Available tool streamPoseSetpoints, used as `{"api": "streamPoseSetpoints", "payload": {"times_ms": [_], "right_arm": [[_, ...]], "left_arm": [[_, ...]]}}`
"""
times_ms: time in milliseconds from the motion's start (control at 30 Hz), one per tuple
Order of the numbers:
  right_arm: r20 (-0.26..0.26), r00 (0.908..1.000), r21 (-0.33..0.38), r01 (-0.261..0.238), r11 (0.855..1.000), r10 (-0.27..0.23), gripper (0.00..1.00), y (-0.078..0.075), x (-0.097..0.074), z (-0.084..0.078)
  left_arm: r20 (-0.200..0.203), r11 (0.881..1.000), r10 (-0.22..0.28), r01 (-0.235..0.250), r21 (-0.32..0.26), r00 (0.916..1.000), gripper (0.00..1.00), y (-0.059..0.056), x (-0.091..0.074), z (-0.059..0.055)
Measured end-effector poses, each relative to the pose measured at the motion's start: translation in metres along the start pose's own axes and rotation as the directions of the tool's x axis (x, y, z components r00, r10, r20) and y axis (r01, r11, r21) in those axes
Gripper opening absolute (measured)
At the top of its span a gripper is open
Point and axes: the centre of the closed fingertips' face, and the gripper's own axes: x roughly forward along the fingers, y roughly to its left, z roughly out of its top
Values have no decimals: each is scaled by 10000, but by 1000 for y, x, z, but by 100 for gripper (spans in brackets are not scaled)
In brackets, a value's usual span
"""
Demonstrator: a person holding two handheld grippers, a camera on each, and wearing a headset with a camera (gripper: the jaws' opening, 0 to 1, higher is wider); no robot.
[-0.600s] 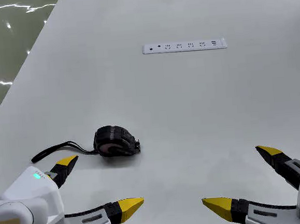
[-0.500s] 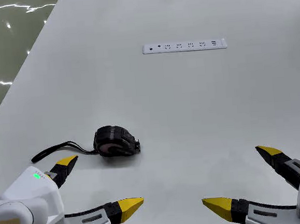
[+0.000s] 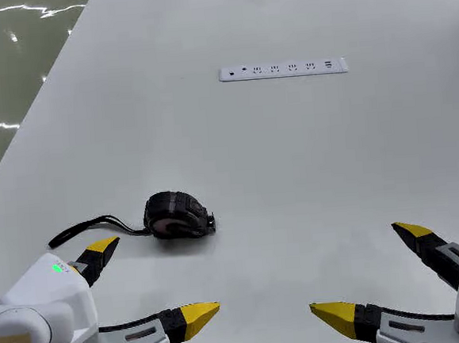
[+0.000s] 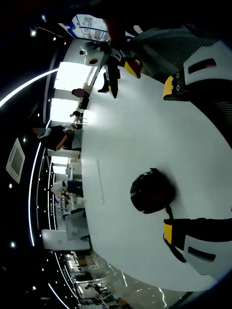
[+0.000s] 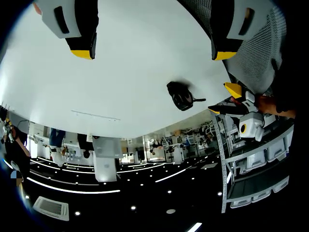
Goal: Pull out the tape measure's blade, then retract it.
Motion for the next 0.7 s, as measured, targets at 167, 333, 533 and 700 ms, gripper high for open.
{"api": "streamPoseSetpoints", "payload": {"times_ms": [167,333,533,700], "right_arm": [[-105,9999,46,-109,9999,110,99,1,1,-1],[-115,9997,70,-228,9997,229,99,2,2,-3],[-113,9991,-10,-420,9991,420,99,0,4,-1],[-243,9970,-48,-730,9973,729,97,-1,7,-1]], "left_arm": [[-37,10000,-10,10,40,10000,99,0,-1,0],[-61,9999,-74,74,101,10000,99,0,0,3],[-151,9997,-128,132,226,9998,99,2,3,5],[-233,9992,-233,241,325,9995,99,2,7,6]]}}
